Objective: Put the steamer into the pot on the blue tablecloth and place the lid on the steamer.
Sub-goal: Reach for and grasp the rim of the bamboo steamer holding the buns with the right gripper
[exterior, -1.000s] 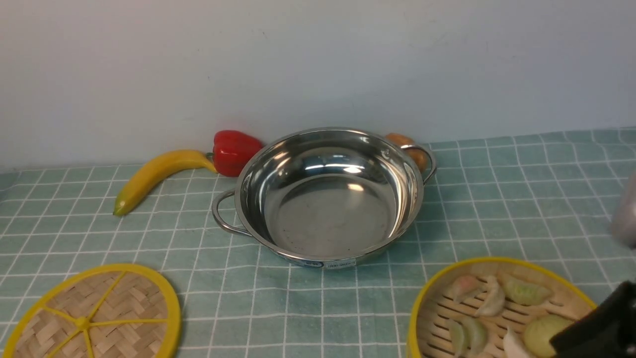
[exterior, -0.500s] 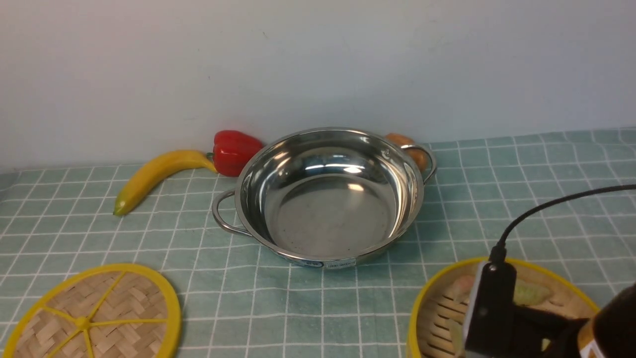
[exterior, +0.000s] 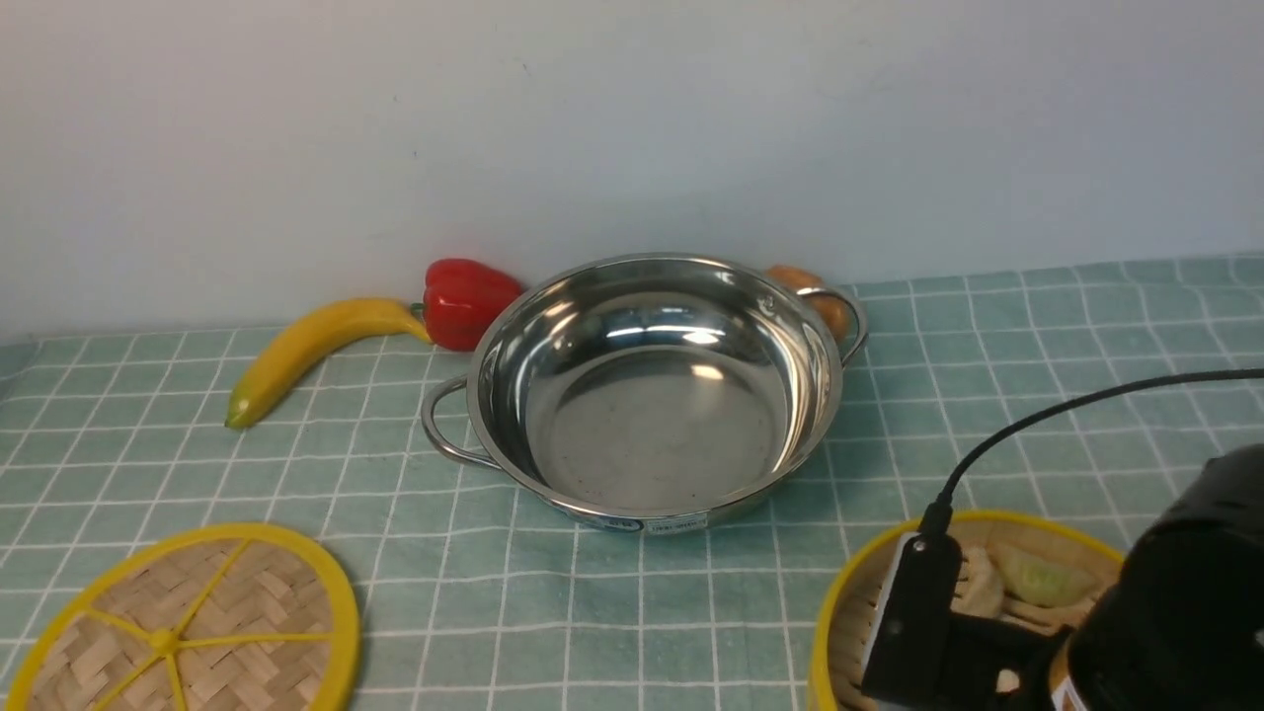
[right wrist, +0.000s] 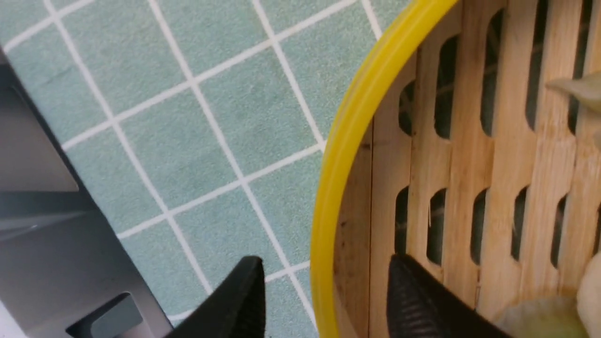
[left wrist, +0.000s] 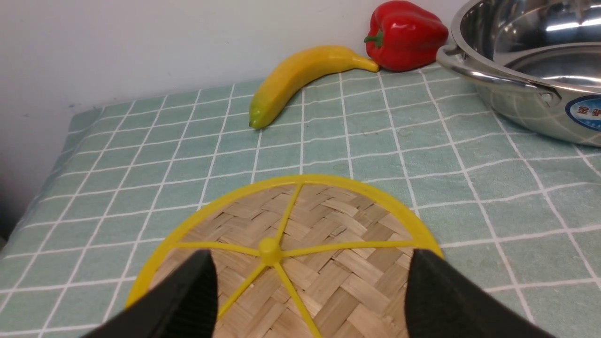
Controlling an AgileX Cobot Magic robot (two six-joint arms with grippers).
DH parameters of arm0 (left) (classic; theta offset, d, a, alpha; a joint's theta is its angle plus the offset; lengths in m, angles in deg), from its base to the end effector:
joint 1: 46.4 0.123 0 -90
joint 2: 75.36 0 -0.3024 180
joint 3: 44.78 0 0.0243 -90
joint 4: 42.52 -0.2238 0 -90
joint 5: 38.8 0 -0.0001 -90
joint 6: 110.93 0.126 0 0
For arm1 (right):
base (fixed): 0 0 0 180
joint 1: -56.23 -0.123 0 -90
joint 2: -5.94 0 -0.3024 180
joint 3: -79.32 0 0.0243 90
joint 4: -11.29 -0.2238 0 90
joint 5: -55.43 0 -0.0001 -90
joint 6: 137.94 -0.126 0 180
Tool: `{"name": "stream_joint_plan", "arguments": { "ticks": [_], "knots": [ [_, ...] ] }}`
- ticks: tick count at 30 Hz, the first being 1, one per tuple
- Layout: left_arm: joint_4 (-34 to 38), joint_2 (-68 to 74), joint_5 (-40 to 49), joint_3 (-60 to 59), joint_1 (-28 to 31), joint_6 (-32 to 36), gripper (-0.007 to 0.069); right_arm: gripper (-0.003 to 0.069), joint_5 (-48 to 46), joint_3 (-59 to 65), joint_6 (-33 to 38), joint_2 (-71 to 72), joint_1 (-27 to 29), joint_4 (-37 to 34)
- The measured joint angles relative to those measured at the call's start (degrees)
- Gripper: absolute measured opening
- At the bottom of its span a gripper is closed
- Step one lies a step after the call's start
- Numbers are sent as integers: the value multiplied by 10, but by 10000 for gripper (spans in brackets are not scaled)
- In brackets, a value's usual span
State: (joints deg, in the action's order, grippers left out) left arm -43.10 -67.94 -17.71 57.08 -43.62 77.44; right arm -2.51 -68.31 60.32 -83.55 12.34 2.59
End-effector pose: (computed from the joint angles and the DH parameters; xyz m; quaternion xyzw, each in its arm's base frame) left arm 0.0420 0.0025 0.1674 0.0418 0.8009 0.0623 0.5940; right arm 0.1338 0.1511 0.2029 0.4803 -0.8747 -0.0631 0.0126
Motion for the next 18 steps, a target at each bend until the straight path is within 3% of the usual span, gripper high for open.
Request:
{"name": "stream_joint_plan", "arguments": {
  "ticks": [18],
  "knots": [
    [0, 0, 0, 0, 0, 0, 495, 340, 31, -3, -13, -80, 0, -1]
  ]
}}
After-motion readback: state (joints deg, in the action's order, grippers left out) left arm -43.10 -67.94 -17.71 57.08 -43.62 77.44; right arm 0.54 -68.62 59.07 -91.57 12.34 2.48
